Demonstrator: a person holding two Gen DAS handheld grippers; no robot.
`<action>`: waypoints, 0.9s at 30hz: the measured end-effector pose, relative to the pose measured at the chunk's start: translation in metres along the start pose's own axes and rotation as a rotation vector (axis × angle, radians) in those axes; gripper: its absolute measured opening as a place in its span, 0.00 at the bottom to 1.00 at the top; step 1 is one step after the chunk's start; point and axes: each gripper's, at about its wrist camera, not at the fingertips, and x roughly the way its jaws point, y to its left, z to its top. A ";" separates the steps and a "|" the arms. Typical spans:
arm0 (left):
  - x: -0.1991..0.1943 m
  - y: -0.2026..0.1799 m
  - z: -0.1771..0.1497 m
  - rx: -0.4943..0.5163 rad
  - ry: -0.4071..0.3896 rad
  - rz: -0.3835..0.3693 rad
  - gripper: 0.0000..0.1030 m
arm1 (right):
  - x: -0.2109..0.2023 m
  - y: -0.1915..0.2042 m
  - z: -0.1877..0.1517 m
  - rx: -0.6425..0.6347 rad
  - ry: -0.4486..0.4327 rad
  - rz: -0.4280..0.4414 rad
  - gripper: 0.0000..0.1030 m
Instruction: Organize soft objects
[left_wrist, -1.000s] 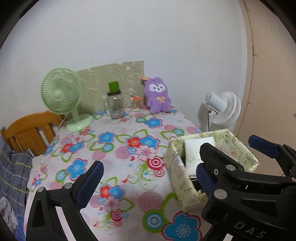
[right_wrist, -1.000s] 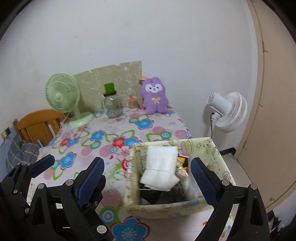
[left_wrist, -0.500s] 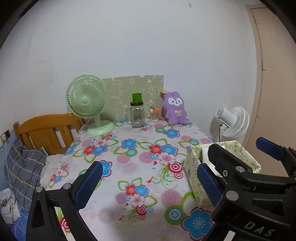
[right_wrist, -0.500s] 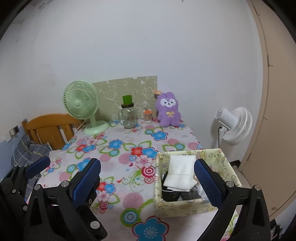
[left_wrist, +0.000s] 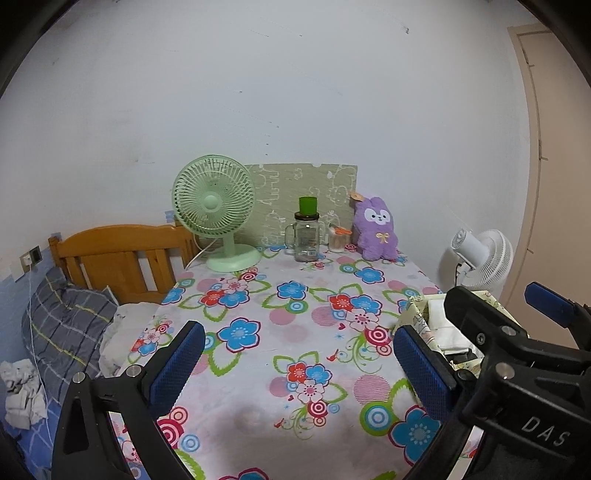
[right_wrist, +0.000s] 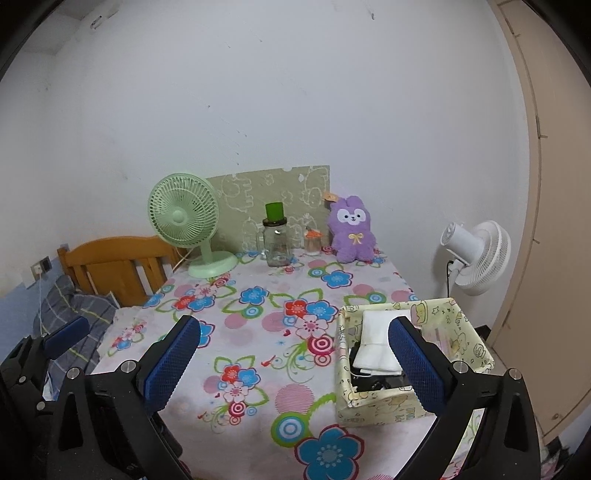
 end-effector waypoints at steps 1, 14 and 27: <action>-0.001 0.001 0.000 -0.002 -0.001 0.000 1.00 | -0.001 0.001 0.000 -0.001 -0.001 -0.001 1.00; -0.004 0.002 0.000 -0.005 -0.009 -0.001 1.00 | -0.007 0.001 -0.002 0.000 -0.012 -0.005 1.00; -0.004 0.001 0.002 -0.022 -0.006 0.006 1.00 | -0.007 -0.001 0.001 0.004 -0.023 -0.010 1.00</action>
